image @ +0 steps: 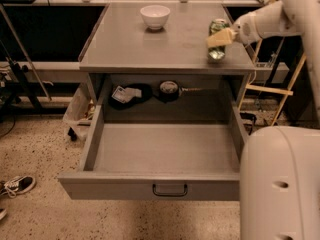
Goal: Place green can into top drawer
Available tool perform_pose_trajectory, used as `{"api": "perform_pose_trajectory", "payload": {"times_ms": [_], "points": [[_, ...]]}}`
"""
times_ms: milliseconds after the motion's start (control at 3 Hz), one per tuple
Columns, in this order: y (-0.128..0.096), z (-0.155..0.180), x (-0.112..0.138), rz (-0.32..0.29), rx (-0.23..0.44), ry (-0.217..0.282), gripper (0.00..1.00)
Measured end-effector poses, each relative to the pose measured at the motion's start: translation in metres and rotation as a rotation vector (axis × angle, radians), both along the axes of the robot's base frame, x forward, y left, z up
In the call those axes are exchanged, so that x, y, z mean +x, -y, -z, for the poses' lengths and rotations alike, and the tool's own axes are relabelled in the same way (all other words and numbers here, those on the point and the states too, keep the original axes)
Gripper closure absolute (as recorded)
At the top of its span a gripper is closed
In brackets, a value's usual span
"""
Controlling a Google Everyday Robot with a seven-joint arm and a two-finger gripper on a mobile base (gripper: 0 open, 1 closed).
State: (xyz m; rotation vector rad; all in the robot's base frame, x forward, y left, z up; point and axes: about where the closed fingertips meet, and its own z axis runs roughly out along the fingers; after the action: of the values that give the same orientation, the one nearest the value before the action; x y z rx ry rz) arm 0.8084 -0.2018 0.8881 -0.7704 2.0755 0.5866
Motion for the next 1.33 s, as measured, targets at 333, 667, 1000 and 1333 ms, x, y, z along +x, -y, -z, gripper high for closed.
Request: {"api": "perform_pose_trajectory", "payload": {"times_ms": [333, 667, 1000, 1333], "points": [[0.046, -0.042, -0.079, -0.014, 0.065, -0.042, 1.0], [0.076, -0.11, -0.163, -0.017, 0.135, 0.055, 1.0], [0.082, -0.12, -0.2, -0.01, 0.147, 0.054, 1.0], [0.081, -0.12, -0.199, -0.01, 0.147, 0.053, 1.0]]}}
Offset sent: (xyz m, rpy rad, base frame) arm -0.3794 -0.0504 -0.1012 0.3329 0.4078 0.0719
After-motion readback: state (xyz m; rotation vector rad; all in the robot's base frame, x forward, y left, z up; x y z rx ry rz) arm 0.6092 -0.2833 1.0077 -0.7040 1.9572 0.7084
